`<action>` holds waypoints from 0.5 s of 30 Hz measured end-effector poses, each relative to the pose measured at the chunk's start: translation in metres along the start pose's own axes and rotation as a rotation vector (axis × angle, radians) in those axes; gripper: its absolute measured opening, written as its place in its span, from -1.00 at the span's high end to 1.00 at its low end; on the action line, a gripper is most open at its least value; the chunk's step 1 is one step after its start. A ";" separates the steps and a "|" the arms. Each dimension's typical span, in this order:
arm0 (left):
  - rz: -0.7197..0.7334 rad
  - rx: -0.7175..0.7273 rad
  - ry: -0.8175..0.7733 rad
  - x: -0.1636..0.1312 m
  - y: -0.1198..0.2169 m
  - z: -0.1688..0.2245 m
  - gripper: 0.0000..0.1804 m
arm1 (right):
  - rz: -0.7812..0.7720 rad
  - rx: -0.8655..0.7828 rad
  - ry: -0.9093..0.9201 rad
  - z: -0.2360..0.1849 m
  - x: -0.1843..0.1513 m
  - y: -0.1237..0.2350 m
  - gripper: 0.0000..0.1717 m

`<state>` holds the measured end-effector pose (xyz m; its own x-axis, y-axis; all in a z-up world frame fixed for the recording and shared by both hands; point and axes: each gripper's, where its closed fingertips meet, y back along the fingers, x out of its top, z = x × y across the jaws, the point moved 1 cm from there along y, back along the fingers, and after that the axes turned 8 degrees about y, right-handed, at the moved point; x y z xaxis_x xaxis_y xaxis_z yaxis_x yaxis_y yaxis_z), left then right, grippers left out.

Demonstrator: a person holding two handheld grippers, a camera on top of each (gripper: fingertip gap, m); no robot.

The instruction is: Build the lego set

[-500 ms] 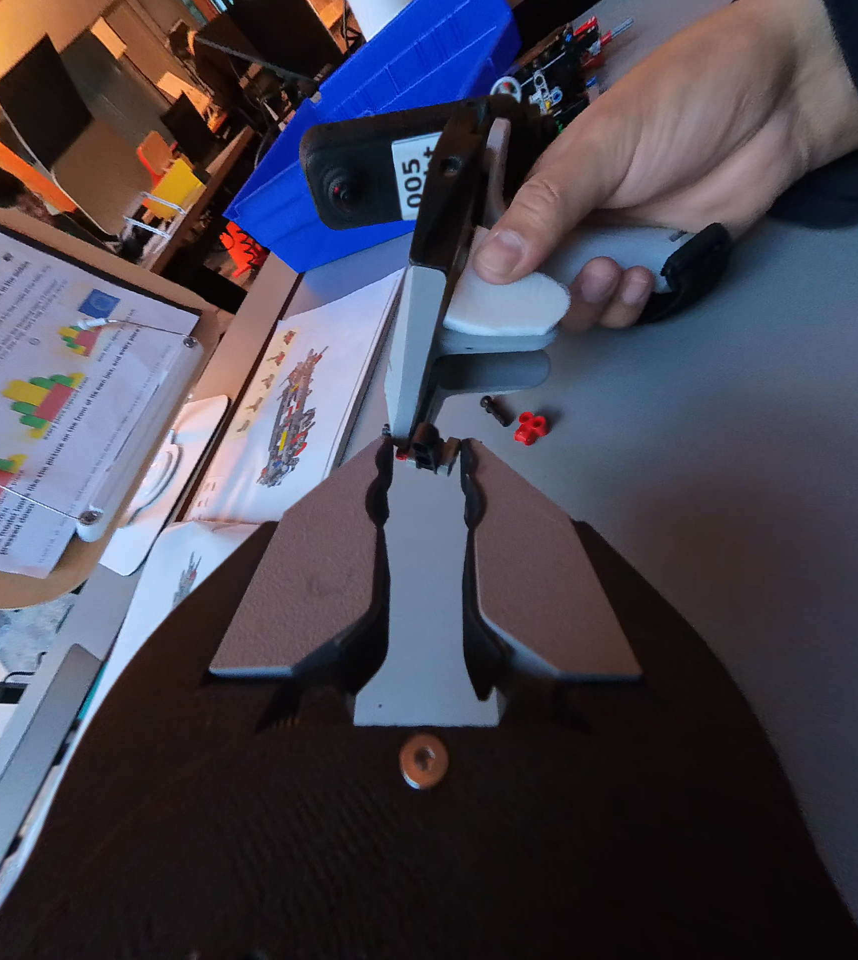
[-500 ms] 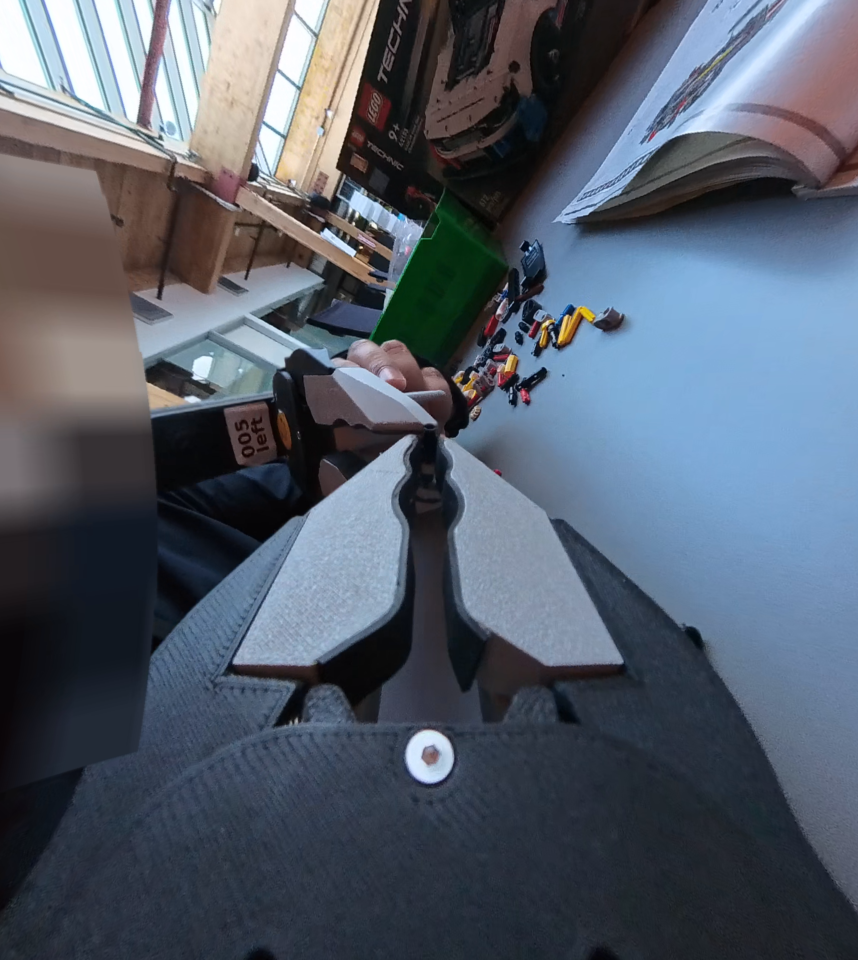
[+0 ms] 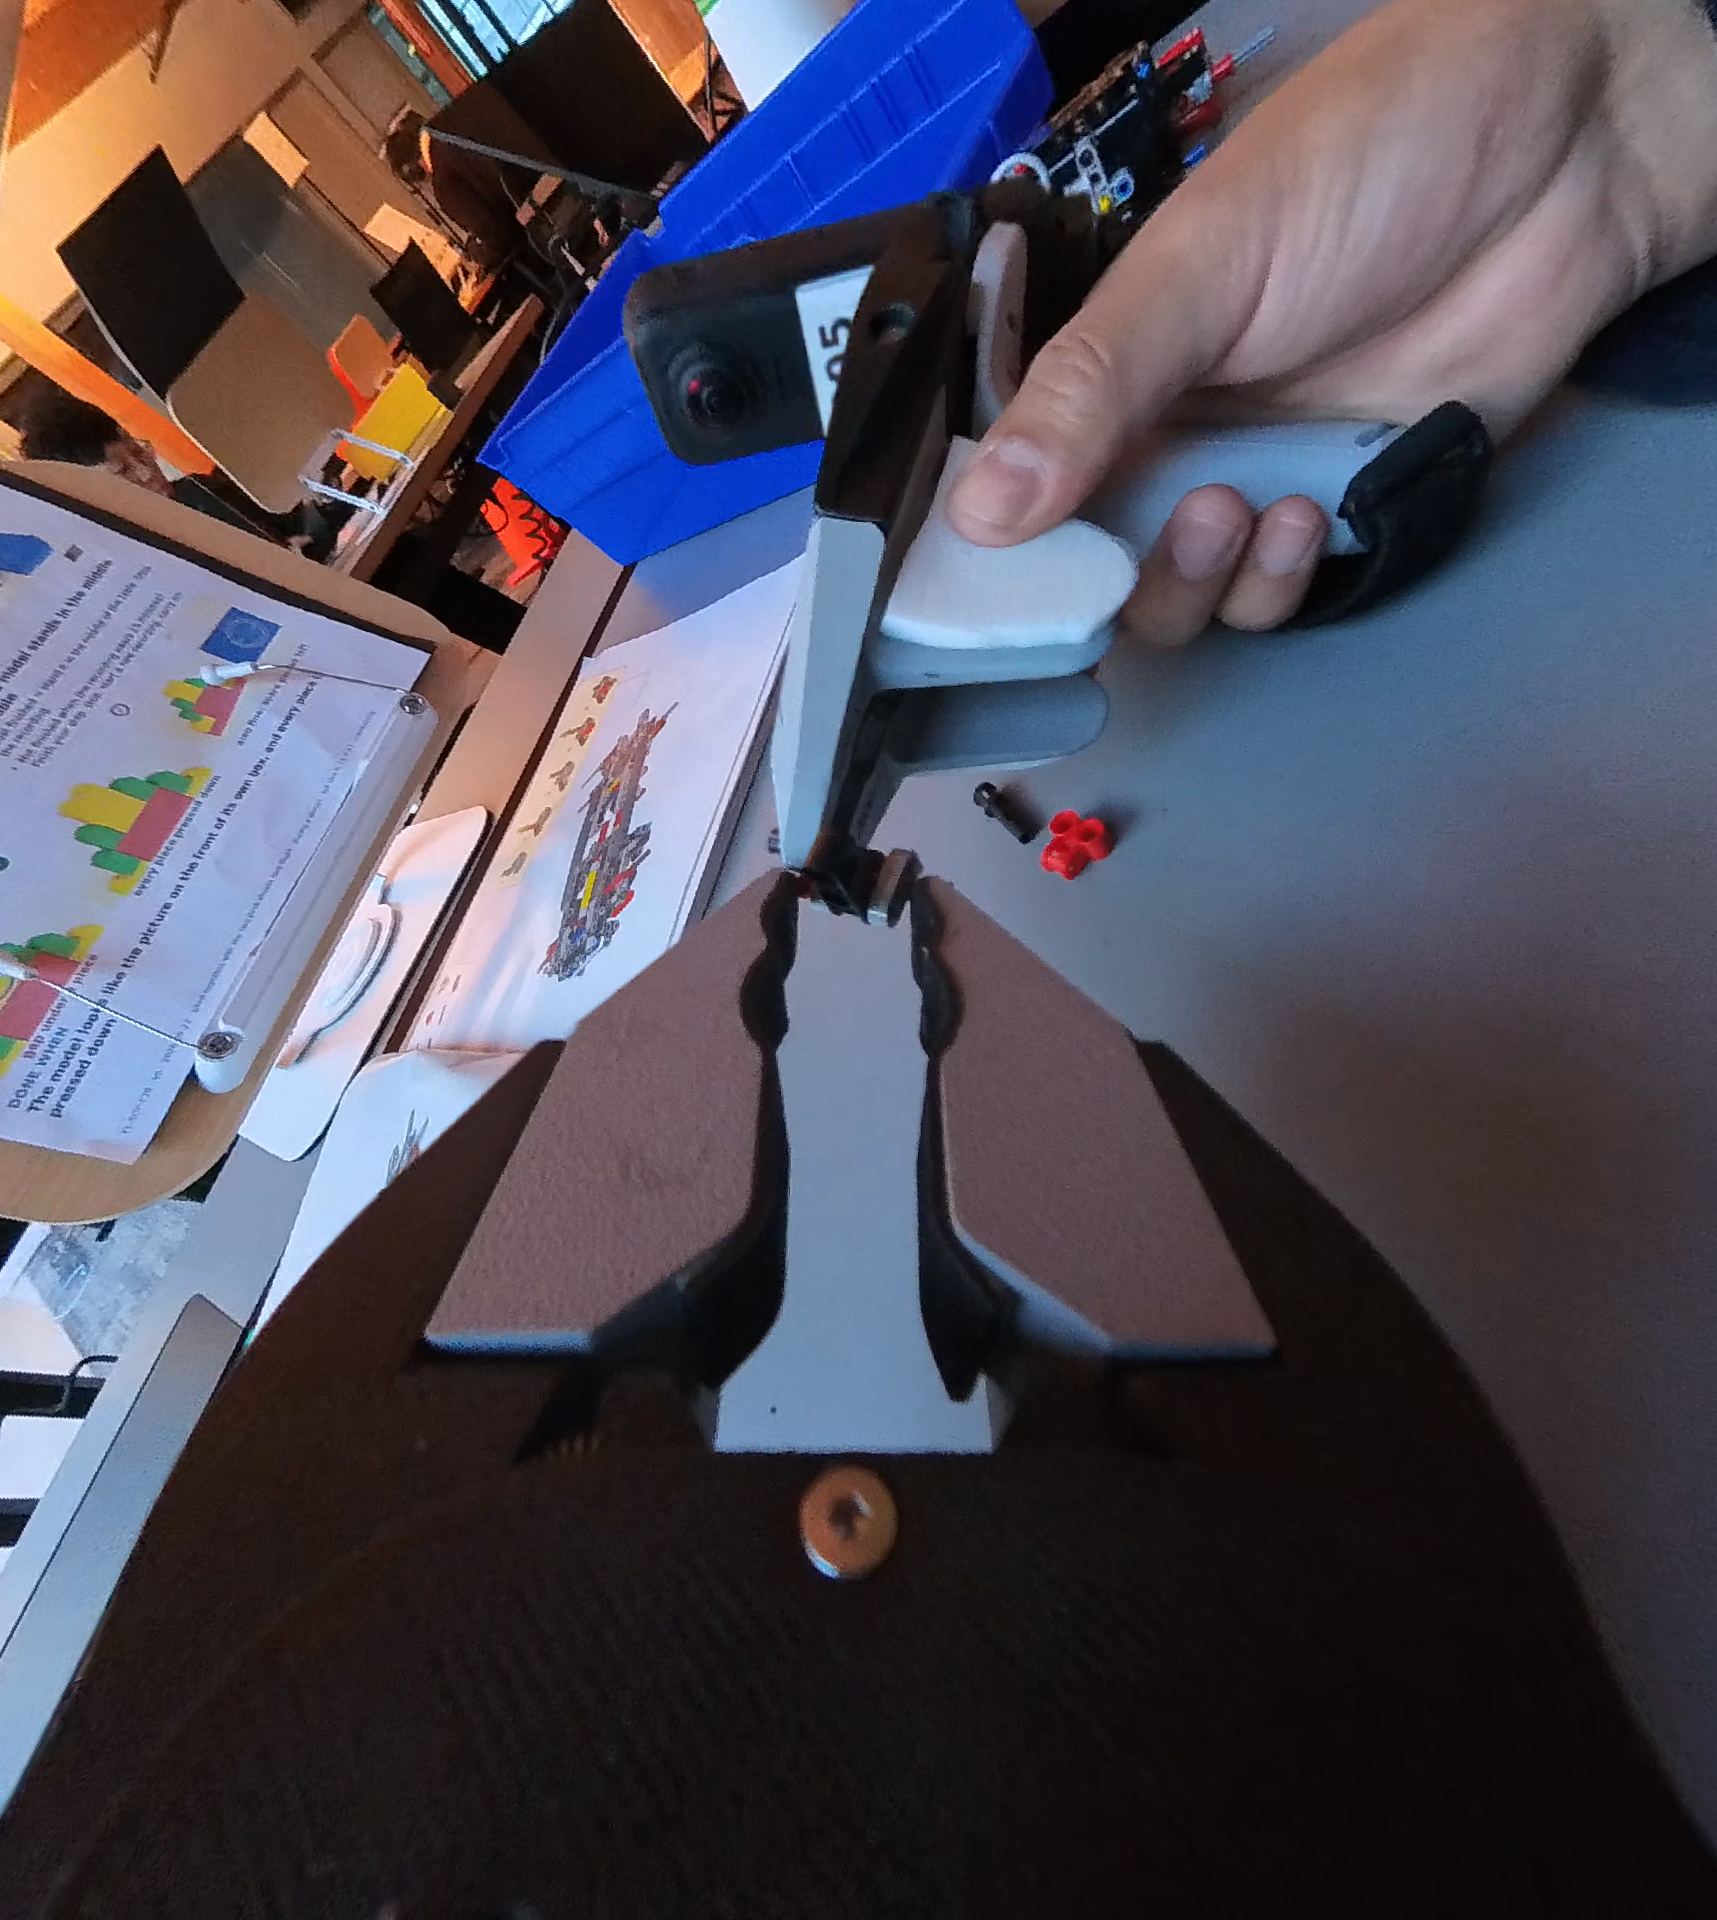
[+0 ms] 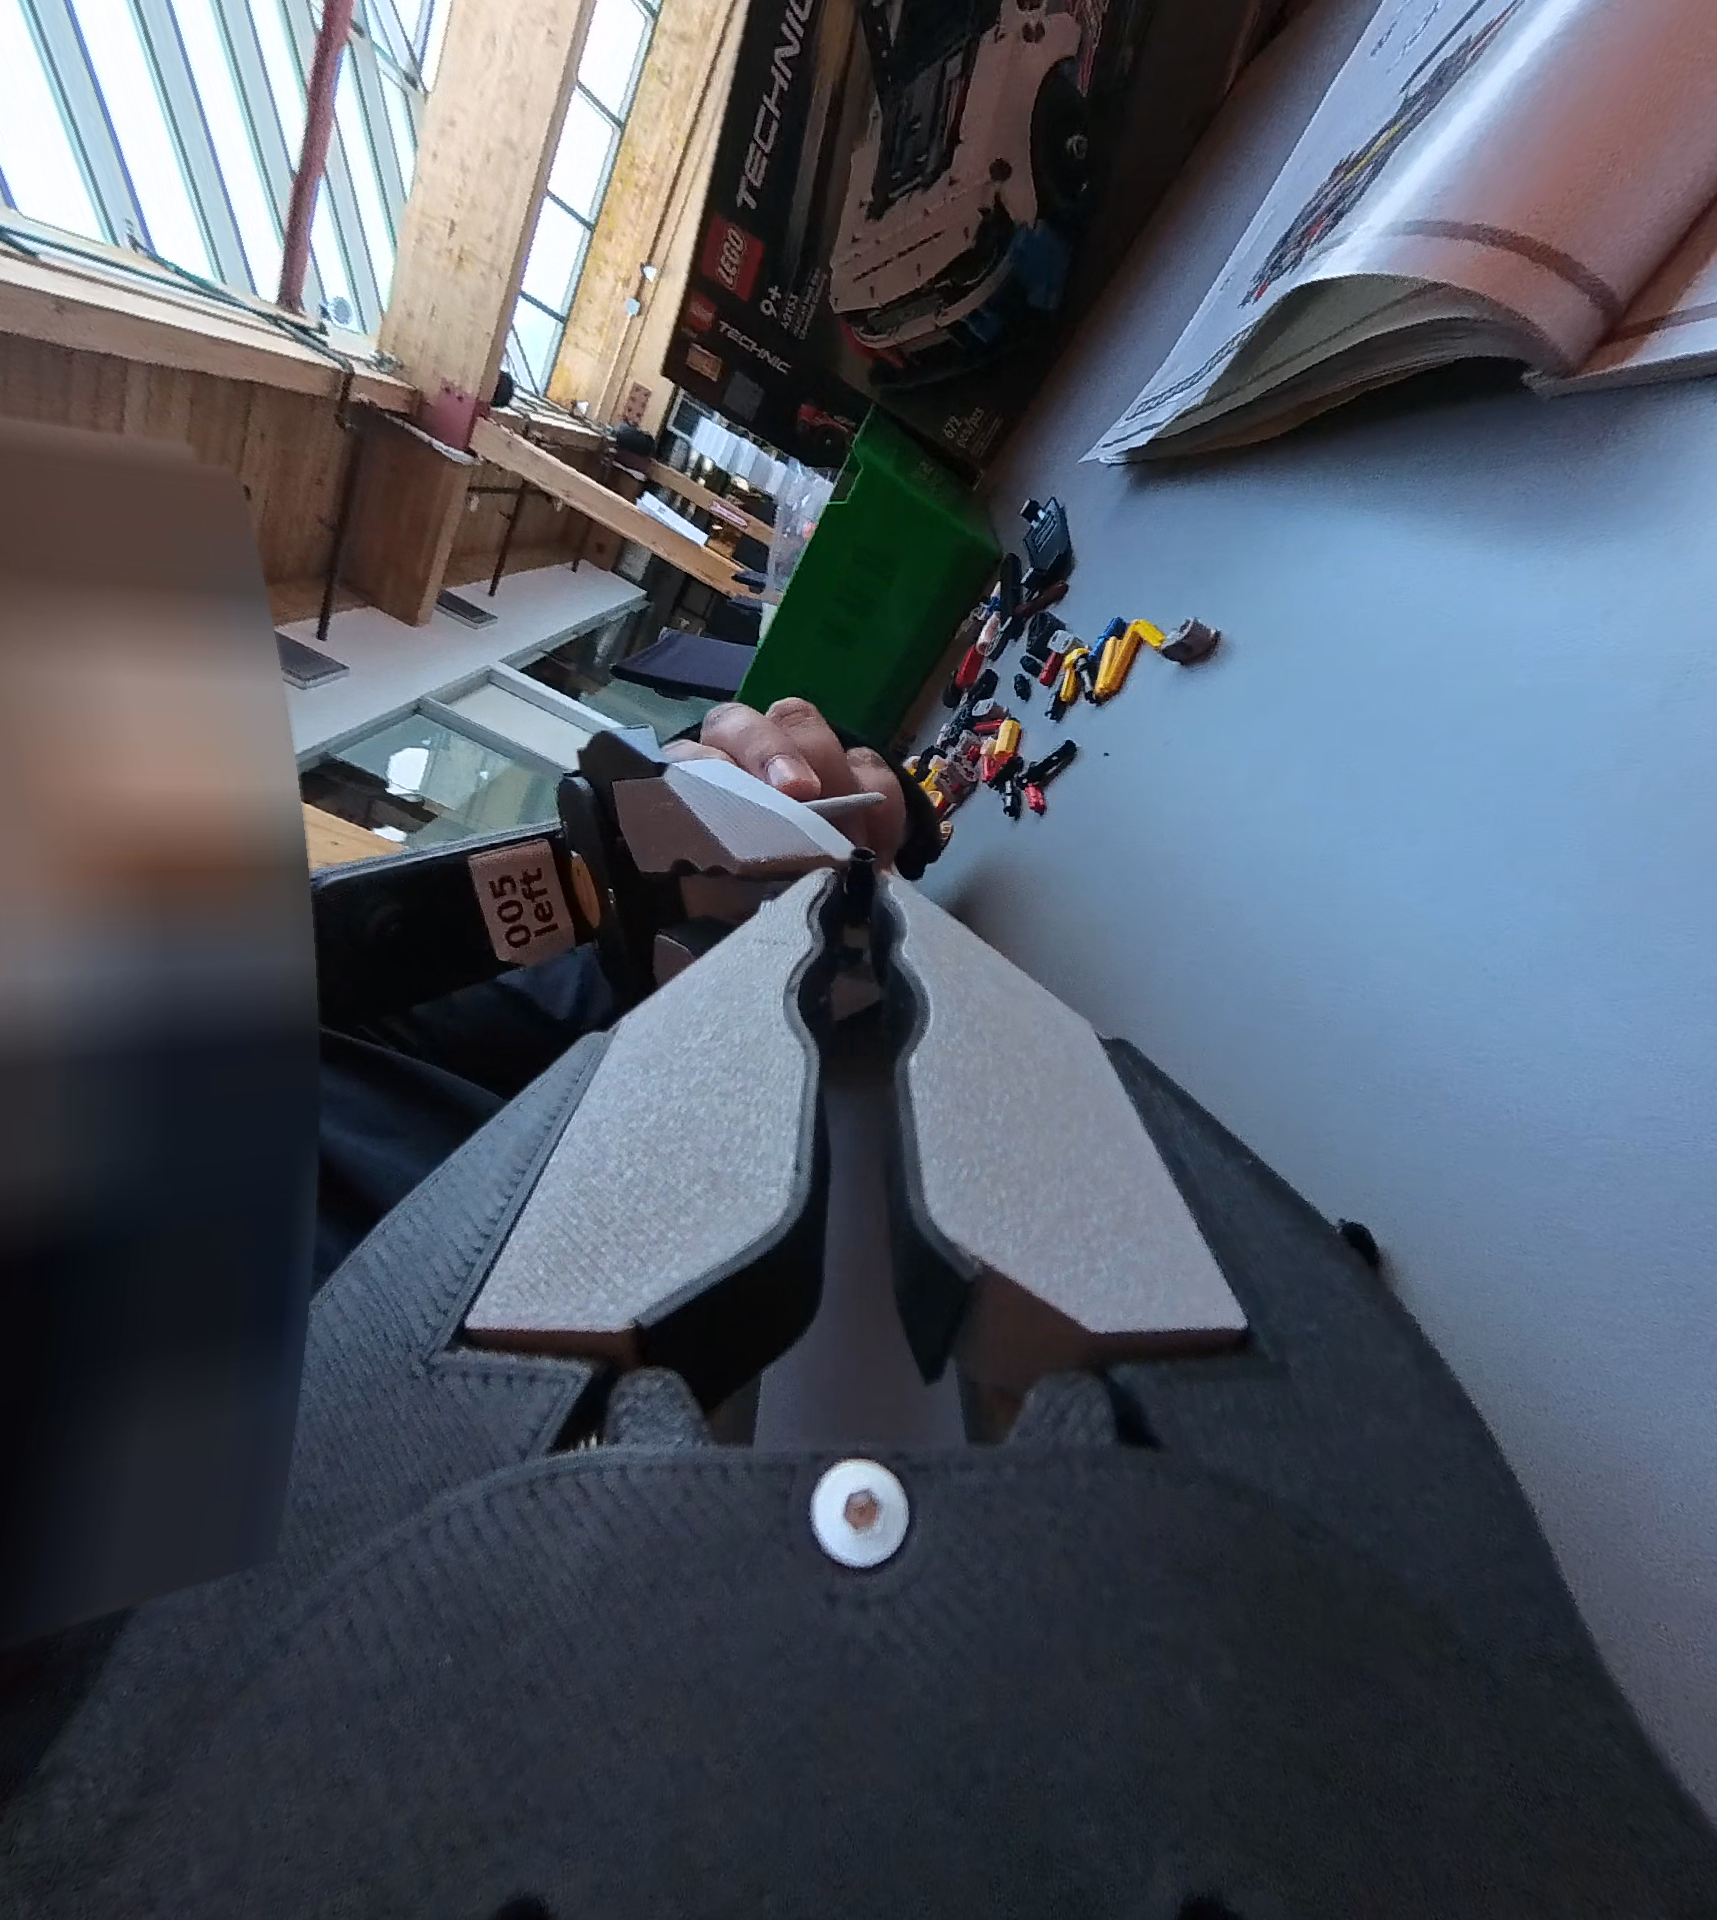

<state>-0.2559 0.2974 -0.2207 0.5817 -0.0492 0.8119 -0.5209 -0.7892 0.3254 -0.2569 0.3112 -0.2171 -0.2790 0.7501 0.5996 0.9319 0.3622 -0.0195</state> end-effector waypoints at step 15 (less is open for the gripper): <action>-0.015 0.020 0.038 -0.006 0.001 -0.004 0.83 | 0.053 -0.084 0.029 0.006 0.003 -0.003 1.00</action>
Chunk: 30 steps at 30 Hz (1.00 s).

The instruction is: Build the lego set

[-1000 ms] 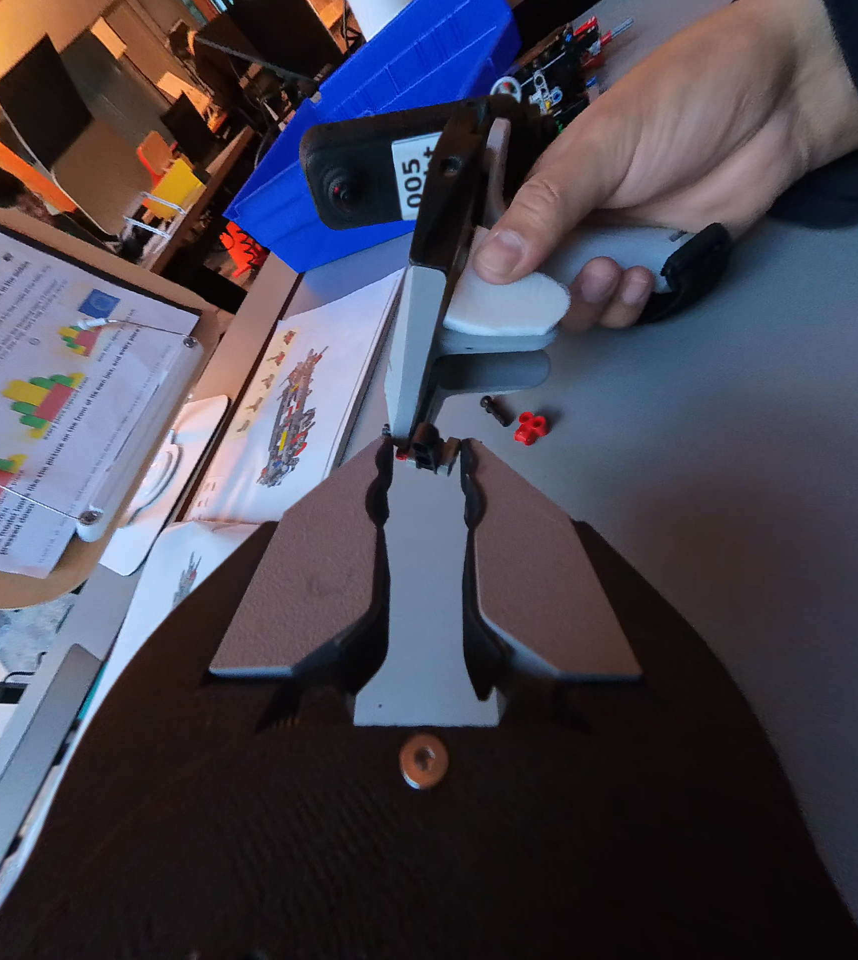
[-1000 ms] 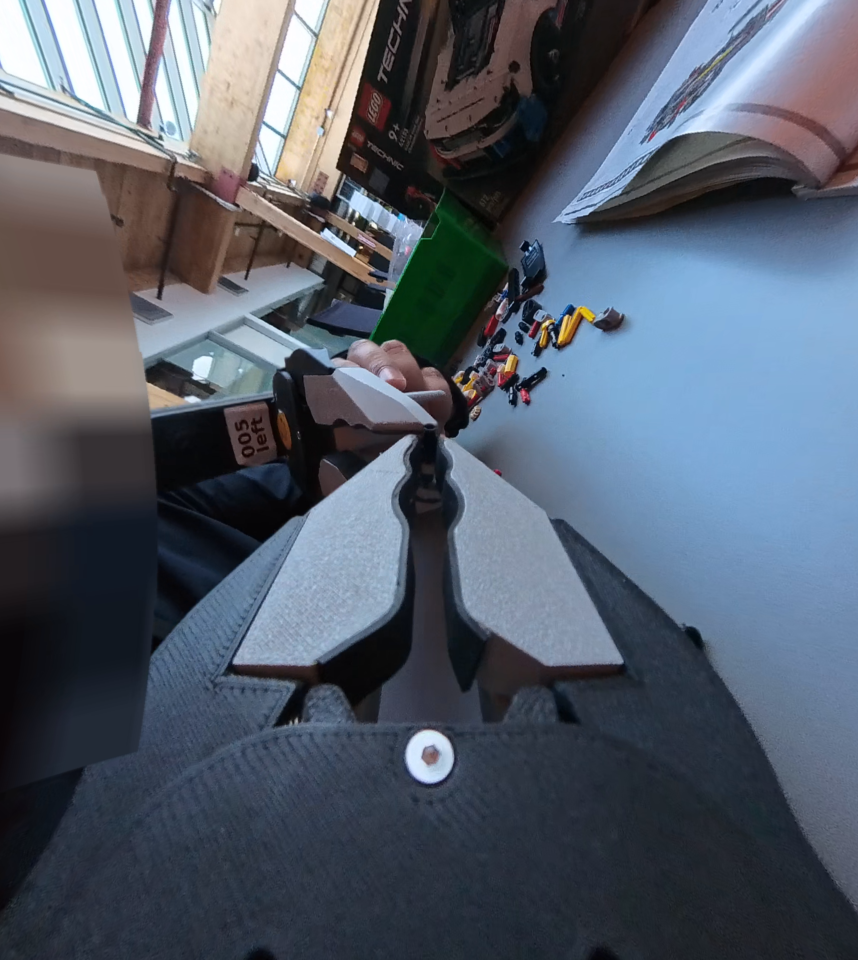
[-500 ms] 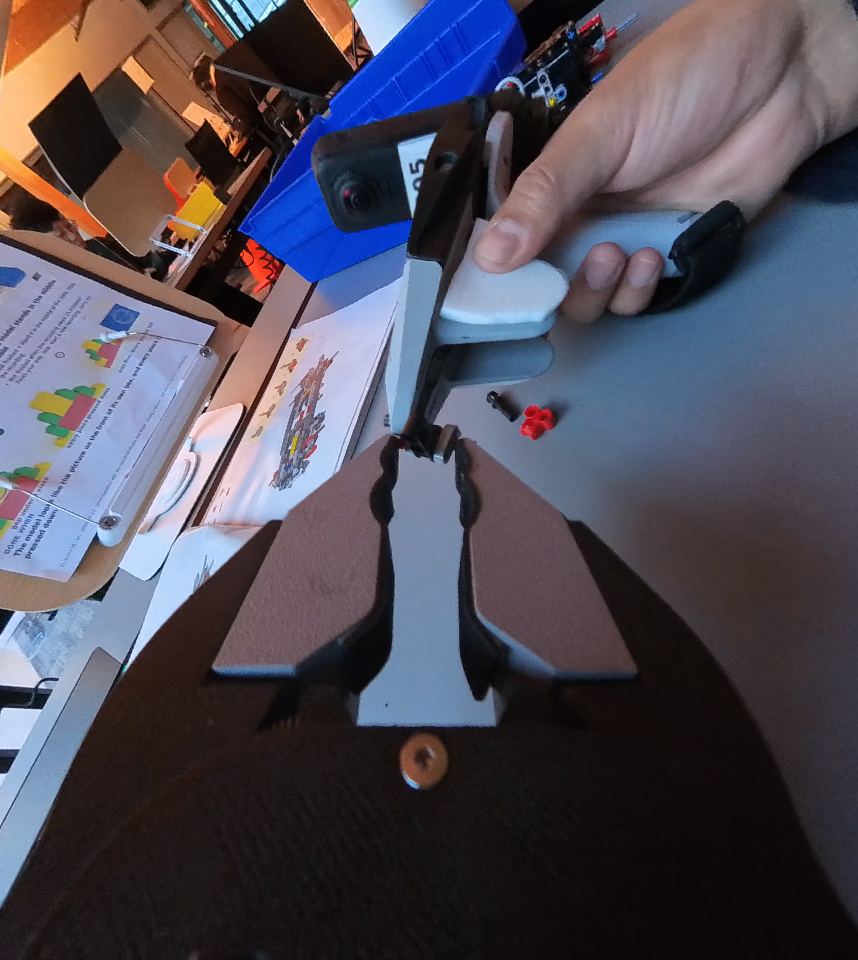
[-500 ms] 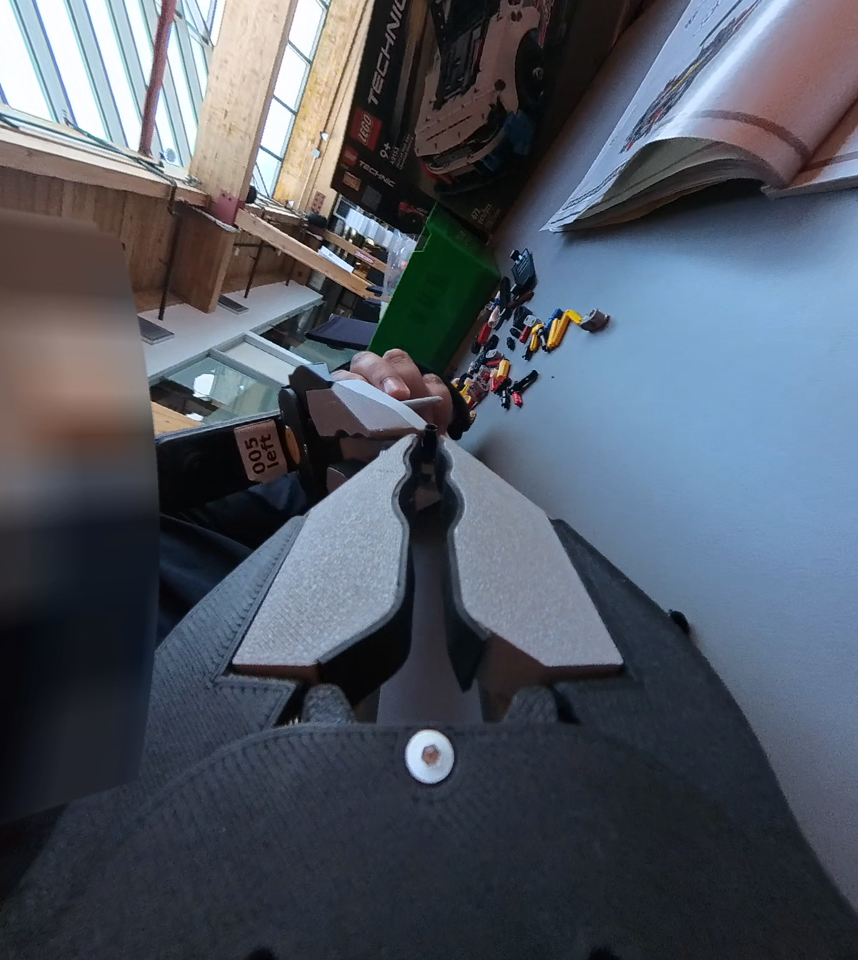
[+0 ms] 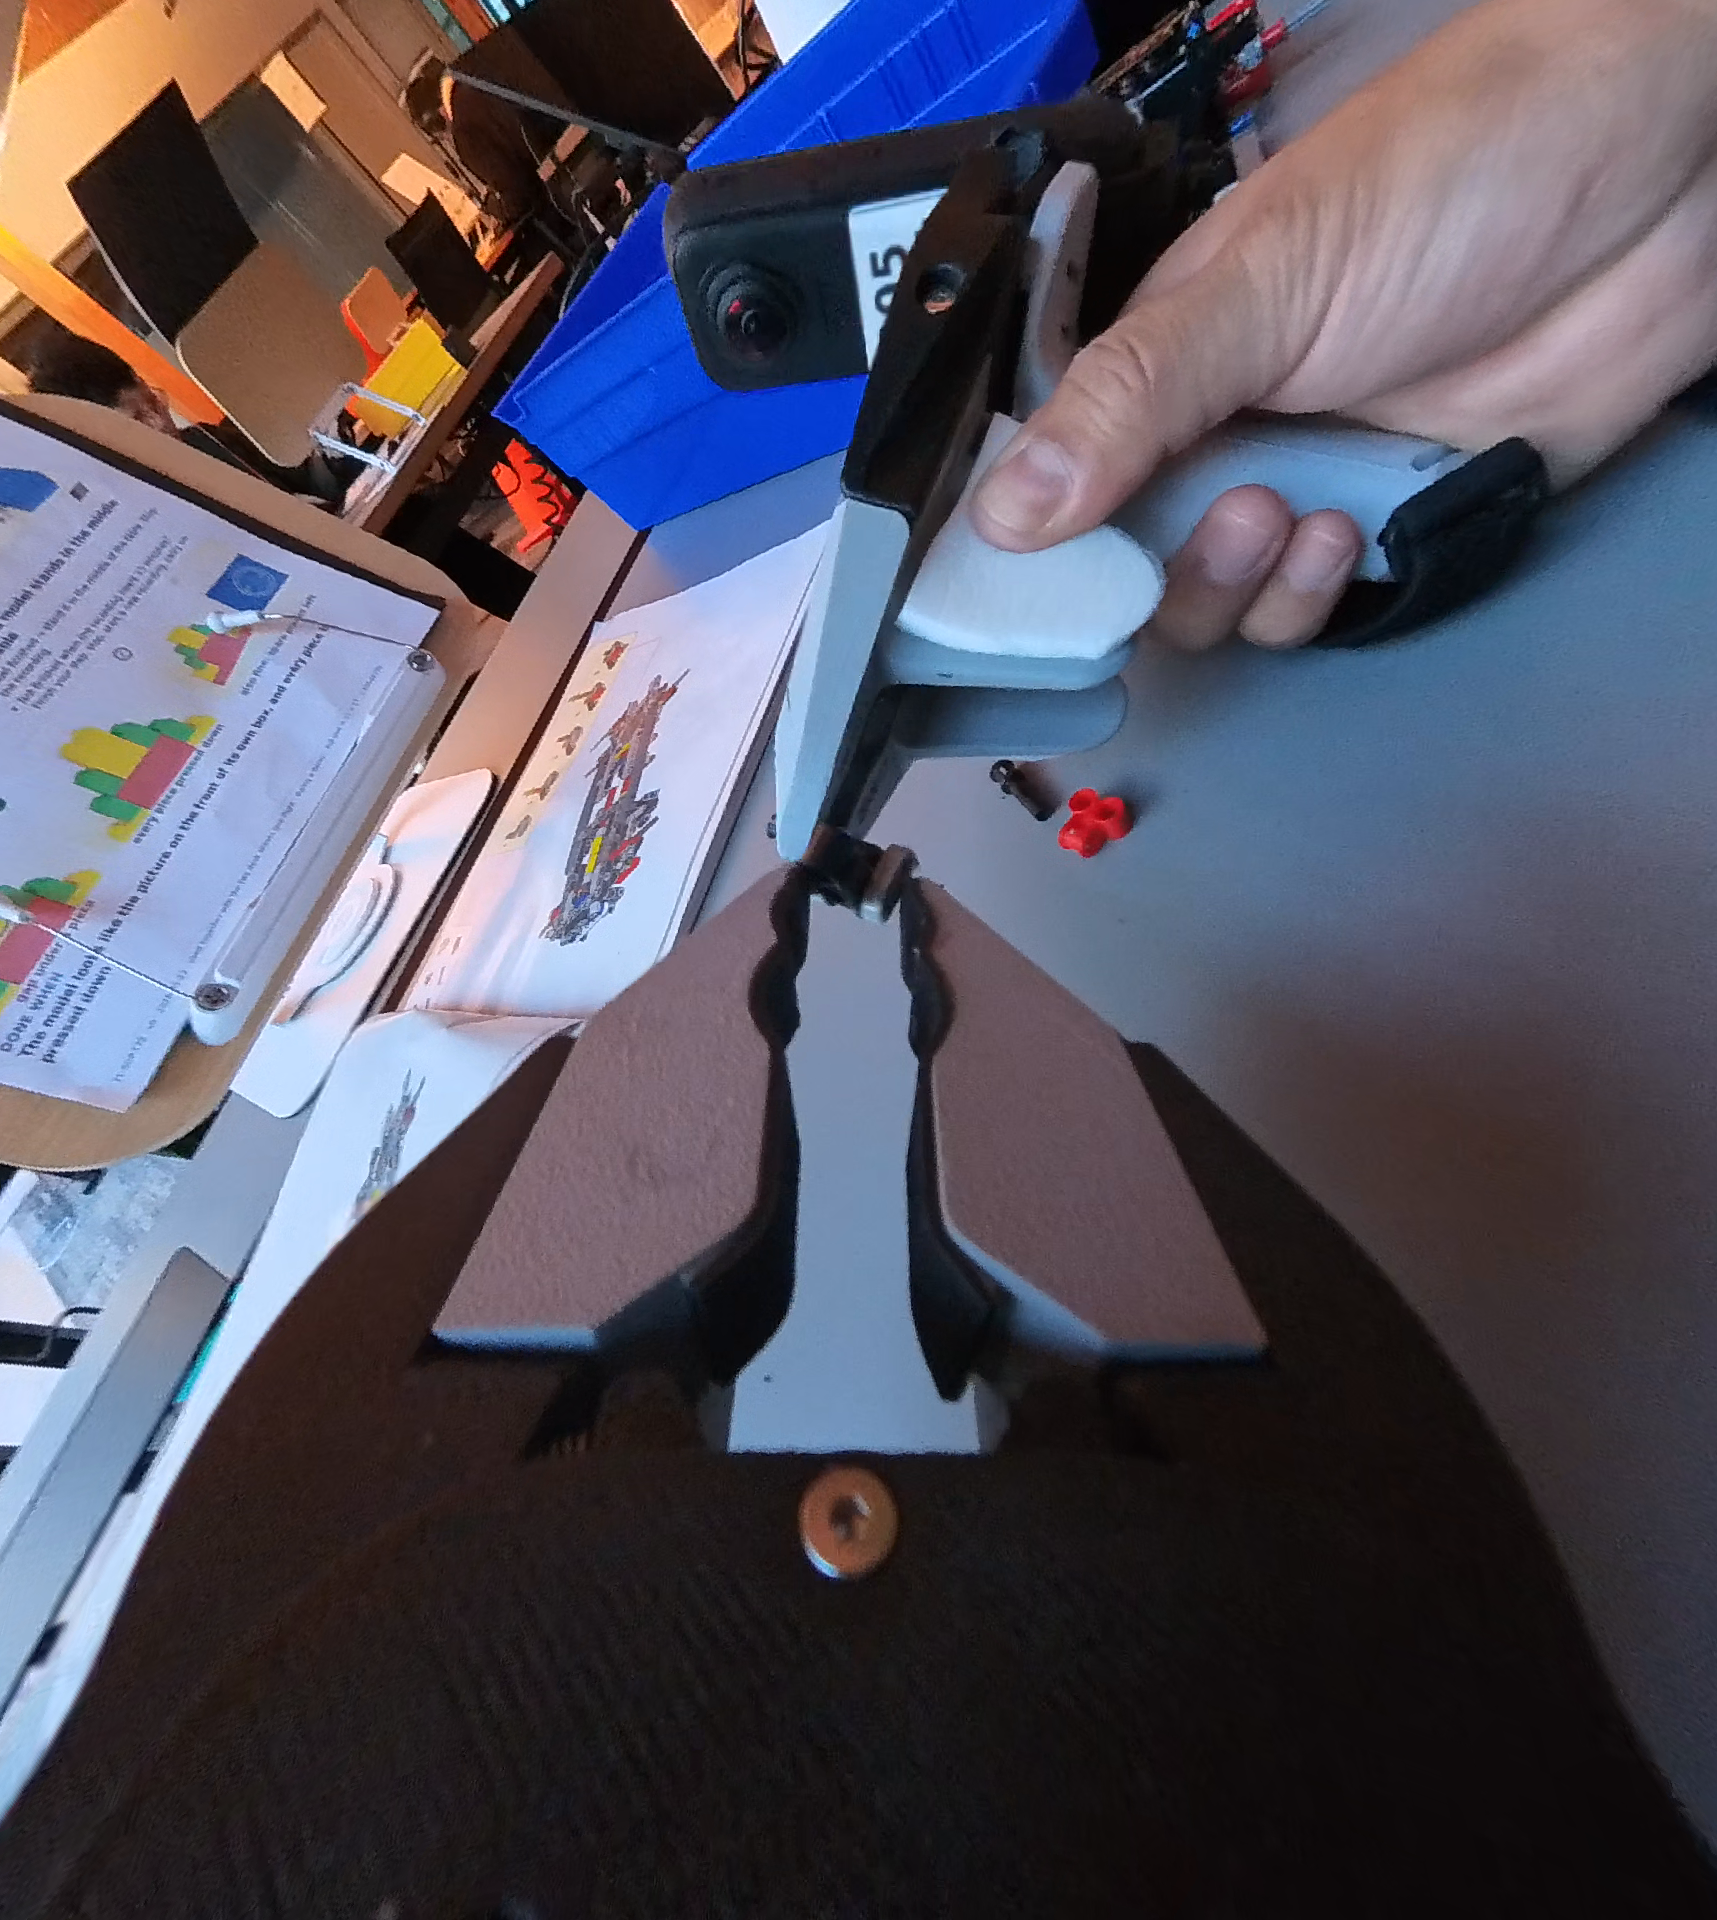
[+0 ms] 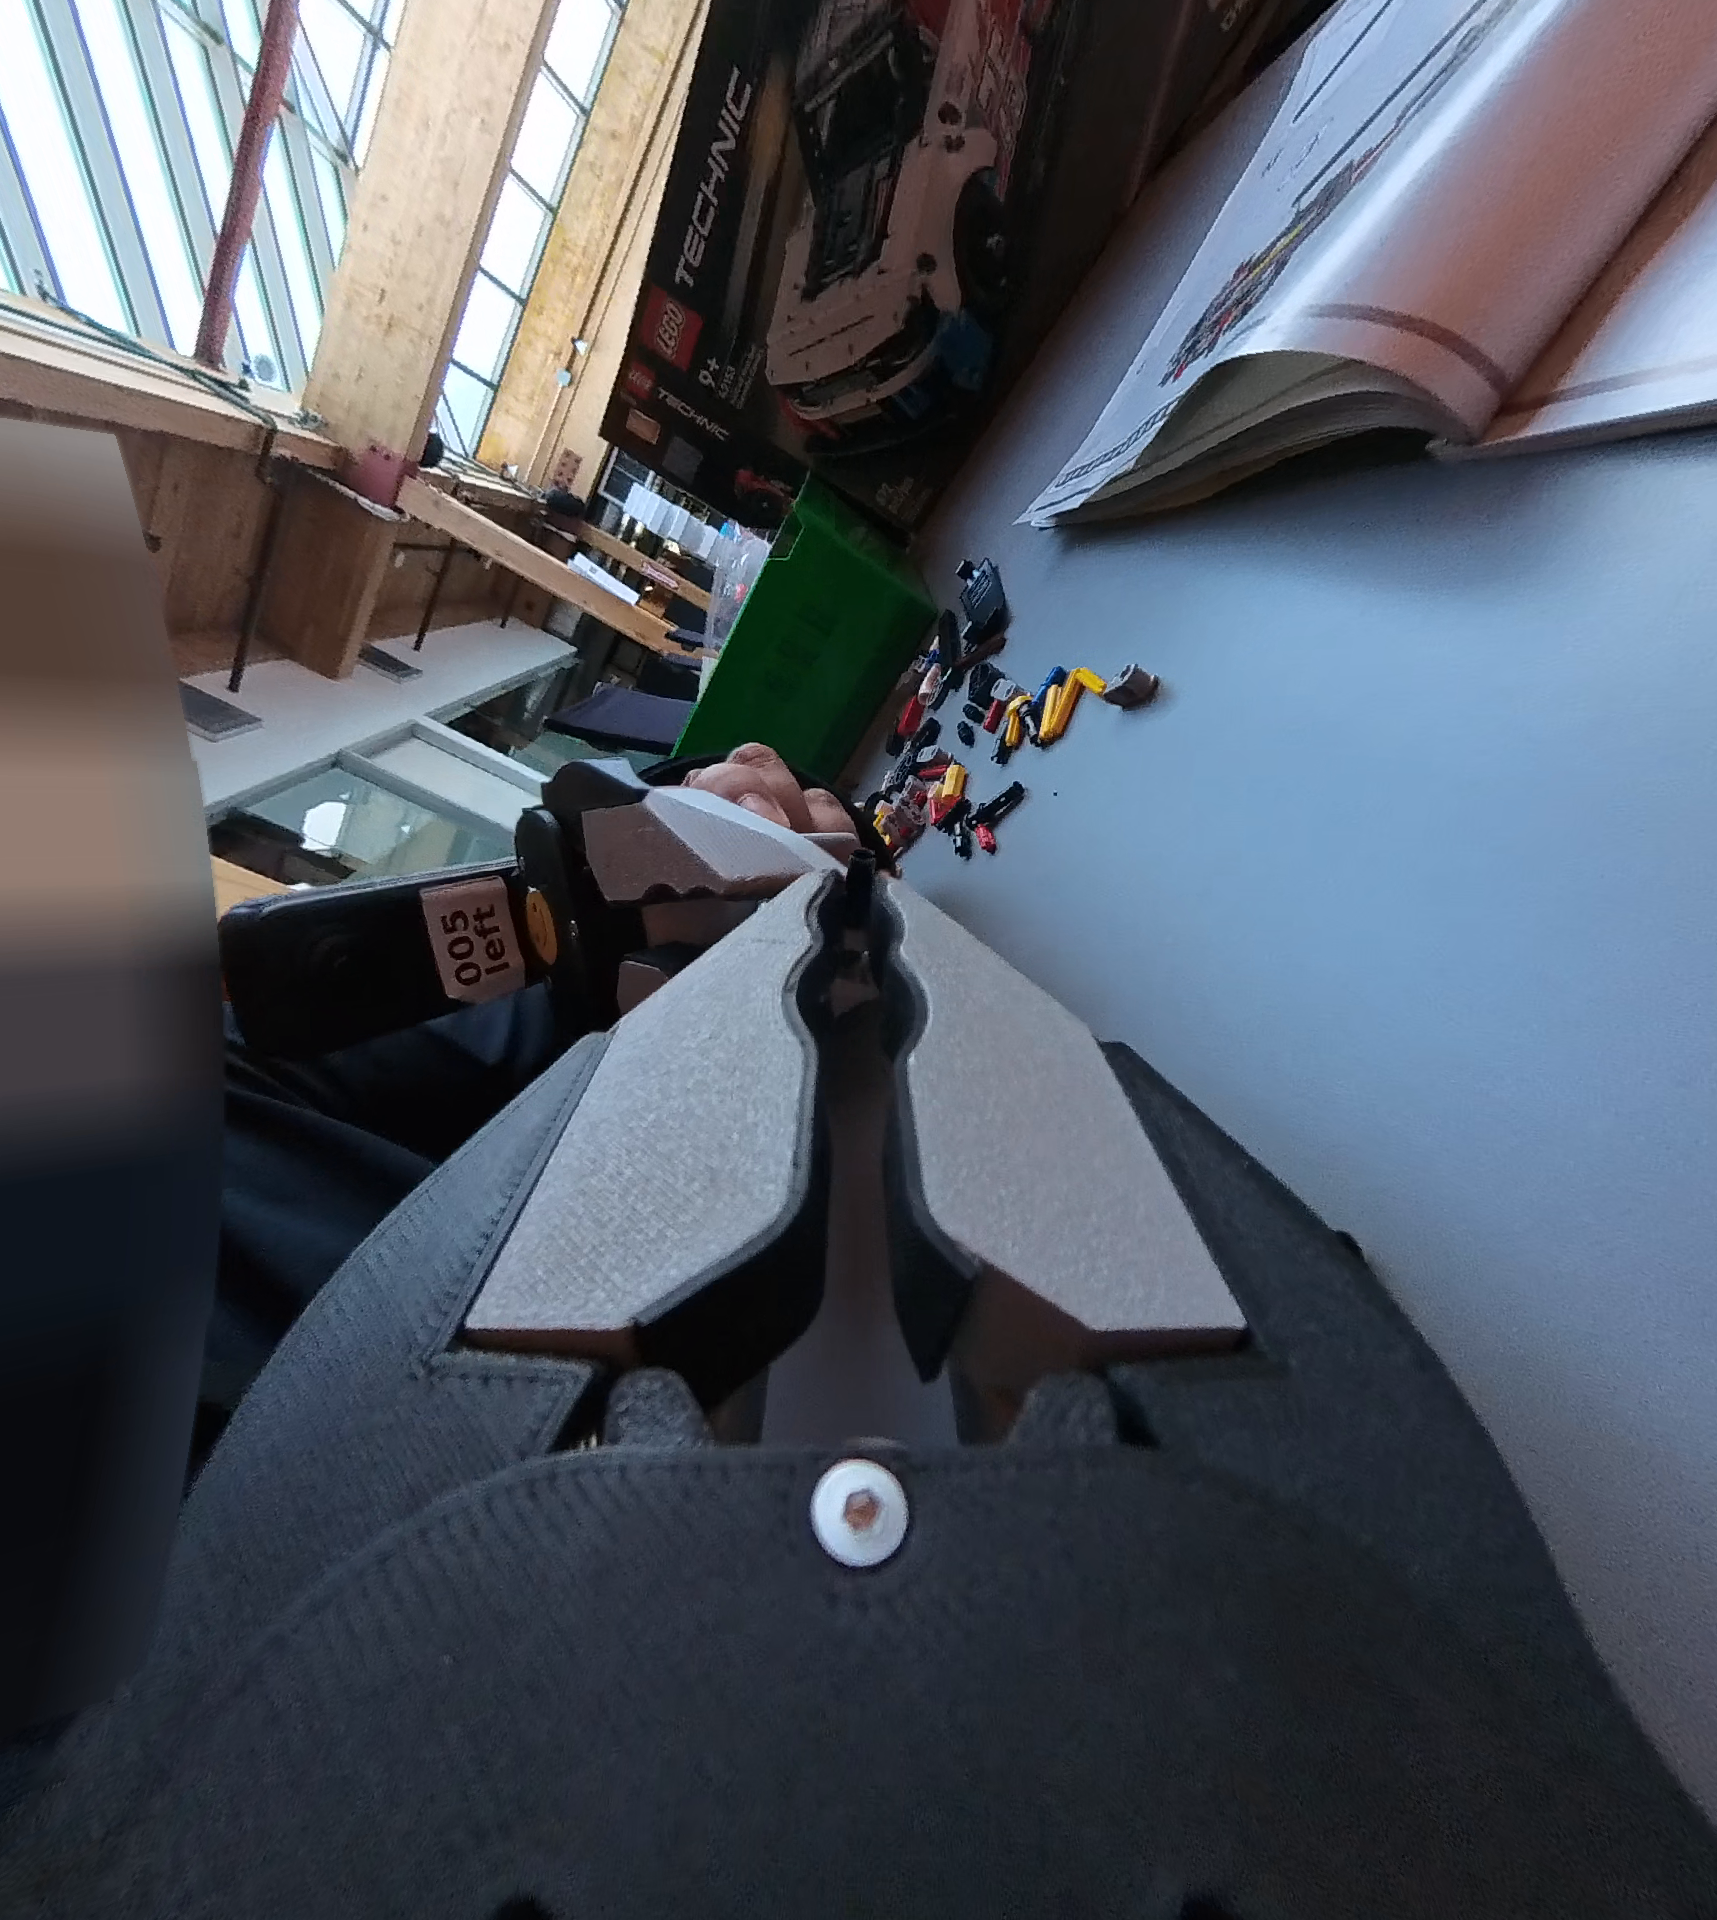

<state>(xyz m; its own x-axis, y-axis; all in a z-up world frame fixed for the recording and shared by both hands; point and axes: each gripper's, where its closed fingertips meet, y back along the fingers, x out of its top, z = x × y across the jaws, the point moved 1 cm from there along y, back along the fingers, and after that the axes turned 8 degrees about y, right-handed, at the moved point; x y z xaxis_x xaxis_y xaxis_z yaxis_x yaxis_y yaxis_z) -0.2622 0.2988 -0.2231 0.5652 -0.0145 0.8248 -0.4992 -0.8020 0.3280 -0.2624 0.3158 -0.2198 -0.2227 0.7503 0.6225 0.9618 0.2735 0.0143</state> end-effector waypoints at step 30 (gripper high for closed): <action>0.027 -0.037 0.094 0.001 0.001 -0.002 0.85 | 0.035 -0.028 0.003 0.002 0.002 -0.002 1.00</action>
<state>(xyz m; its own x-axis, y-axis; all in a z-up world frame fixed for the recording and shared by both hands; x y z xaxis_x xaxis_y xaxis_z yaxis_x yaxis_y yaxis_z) -0.2636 0.2987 -0.2212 0.4878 0.0217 0.8727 -0.5380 -0.7798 0.3201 -0.2651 0.3179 -0.2199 -0.1888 0.7574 0.6251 0.9729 0.2308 0.0143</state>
